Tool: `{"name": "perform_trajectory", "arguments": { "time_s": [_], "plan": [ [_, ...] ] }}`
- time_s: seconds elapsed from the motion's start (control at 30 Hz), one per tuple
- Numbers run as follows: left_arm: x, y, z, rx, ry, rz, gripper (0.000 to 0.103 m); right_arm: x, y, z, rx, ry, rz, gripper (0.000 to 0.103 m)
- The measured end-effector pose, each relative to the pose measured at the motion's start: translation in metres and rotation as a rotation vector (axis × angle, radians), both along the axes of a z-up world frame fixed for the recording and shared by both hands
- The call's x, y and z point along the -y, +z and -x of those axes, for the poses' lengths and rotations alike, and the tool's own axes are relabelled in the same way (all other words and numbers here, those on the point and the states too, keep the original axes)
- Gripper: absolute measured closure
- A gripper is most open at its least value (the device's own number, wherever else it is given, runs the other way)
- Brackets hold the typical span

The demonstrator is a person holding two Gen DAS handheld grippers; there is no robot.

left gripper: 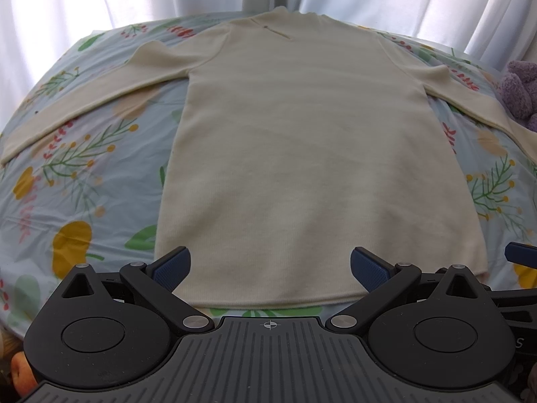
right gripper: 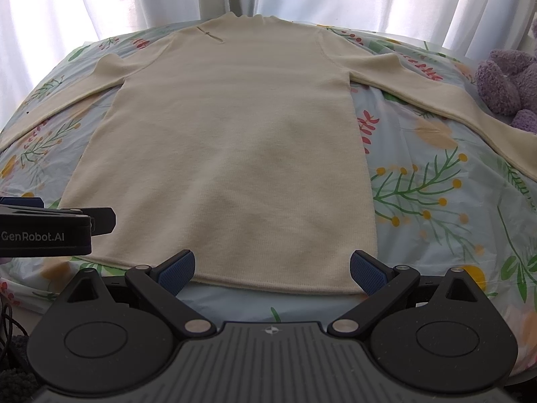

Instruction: Fold small clothes

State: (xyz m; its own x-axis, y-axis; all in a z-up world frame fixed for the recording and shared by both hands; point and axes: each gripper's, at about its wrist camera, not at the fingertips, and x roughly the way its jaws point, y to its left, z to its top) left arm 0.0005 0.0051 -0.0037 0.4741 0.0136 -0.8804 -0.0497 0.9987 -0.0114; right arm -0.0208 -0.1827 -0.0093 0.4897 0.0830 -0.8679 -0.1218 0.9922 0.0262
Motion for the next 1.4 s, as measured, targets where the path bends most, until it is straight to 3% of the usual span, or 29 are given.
{"name": "perform_trajectory", "arguments": {
  "time_s": [1.4],
  "plan": [
    [-0.0021,-0.0034,-0.007,-0.027,-0.003,-0.002,0.0,-0.0013,-0.0002,-0.0059,-0.001,0.011,-0.008,0.004]
  ]
}}
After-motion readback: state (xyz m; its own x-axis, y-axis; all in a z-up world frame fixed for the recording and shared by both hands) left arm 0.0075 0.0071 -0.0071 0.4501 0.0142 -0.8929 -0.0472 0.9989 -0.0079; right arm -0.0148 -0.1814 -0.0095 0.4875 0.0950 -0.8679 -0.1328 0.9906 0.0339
